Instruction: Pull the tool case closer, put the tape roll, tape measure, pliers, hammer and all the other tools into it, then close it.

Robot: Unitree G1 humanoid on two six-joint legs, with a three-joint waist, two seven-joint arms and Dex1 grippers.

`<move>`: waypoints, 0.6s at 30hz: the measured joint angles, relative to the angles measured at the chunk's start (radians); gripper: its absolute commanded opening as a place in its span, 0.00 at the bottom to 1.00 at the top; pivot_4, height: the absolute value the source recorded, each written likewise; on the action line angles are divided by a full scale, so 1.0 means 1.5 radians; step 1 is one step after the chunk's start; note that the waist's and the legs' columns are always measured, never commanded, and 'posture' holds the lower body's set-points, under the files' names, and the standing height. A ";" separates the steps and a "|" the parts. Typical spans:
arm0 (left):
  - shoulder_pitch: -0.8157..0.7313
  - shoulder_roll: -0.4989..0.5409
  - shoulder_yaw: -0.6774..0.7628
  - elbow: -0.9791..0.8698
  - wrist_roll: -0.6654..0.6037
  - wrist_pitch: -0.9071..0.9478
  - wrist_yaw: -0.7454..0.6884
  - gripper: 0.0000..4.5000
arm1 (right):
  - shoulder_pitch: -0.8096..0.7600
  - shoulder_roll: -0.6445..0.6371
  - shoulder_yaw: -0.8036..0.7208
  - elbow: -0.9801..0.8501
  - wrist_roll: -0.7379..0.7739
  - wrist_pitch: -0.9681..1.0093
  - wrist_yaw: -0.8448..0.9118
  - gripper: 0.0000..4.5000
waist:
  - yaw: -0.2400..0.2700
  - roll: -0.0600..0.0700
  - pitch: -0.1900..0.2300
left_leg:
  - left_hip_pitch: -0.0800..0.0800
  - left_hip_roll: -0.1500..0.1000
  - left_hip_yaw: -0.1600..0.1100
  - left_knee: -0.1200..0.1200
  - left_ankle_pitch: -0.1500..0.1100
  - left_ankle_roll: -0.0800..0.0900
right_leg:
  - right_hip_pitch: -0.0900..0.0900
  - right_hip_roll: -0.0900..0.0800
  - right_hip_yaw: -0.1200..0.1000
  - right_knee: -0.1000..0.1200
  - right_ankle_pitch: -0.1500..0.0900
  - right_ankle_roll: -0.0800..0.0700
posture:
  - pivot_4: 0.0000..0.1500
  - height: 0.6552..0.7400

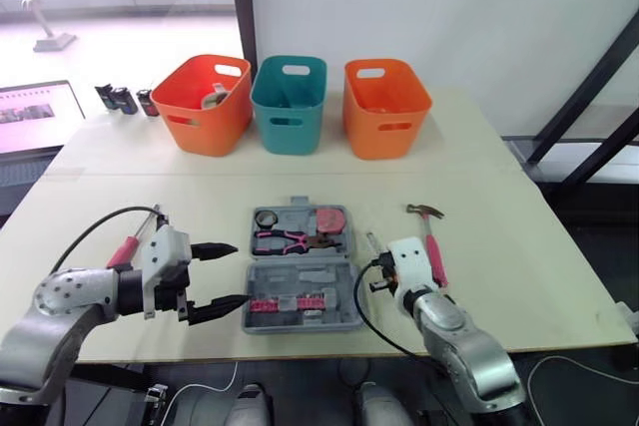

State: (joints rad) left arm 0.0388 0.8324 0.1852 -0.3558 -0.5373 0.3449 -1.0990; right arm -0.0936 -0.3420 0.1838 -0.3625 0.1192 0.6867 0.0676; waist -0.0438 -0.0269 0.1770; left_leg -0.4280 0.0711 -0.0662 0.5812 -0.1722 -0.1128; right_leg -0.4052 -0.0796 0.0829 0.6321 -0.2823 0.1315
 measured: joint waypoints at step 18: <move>0.051 0.023 0.071 0.085 0.005 -0.028 -0.042 1.00 | -0.433 -0.199 0.135 -0.144 0.193 0.348 0.398 0.02 | -0.001 0.000 0.001 | 0.000 0.000 0.000 -0.001 0.000 0.000 | -0.001 0.000 0.000 0.000 0.000 0.000 | 1.00 1.00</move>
State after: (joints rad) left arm 0.1154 0.8670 0.2923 -0.2288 -0.5298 0.3034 -1.1612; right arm -0.7437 -0.6402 0.3859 -0.5787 0.4087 1.2091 0.6644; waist -0.0447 -0.0261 0.1788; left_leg -0.4283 0.0712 -0.0660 0.5796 -0.1722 -0.1127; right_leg -0.4073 -0.0799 0.0829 0.6320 -0.2826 0.1313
